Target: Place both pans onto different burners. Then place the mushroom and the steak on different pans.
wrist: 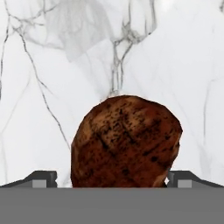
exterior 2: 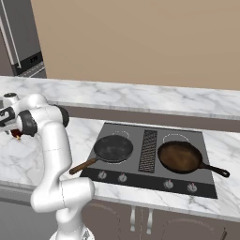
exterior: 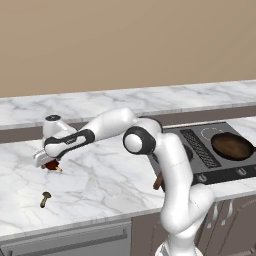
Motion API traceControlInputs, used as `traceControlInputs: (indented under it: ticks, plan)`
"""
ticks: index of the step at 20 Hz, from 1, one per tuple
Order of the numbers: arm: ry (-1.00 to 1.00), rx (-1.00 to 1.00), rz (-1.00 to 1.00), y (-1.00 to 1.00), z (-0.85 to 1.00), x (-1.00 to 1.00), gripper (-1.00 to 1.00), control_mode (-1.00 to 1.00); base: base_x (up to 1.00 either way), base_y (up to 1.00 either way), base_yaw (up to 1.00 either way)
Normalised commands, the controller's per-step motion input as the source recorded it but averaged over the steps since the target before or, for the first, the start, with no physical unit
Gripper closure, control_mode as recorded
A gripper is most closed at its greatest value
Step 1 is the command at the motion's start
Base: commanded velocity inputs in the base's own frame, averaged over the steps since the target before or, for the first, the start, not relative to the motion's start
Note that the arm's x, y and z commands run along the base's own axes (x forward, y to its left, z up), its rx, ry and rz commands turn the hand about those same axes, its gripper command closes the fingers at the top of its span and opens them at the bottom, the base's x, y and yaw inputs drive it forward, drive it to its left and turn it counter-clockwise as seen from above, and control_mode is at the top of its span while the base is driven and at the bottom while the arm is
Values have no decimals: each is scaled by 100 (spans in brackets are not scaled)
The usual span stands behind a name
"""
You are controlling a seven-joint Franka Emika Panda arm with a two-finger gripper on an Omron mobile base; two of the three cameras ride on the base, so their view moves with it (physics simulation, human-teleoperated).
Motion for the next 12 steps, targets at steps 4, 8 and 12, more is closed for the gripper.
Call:
traceControlInputs:
  ticks: [4,8,12]
  plan:
    - [0,0,0,8,-15,7,-100,-100,0,0,0]
    - [0,0,0,9,-13,12,-100,-100,0,0,0]
    - [0,0,0,8,-13,12,-100,-100,0,0,0]
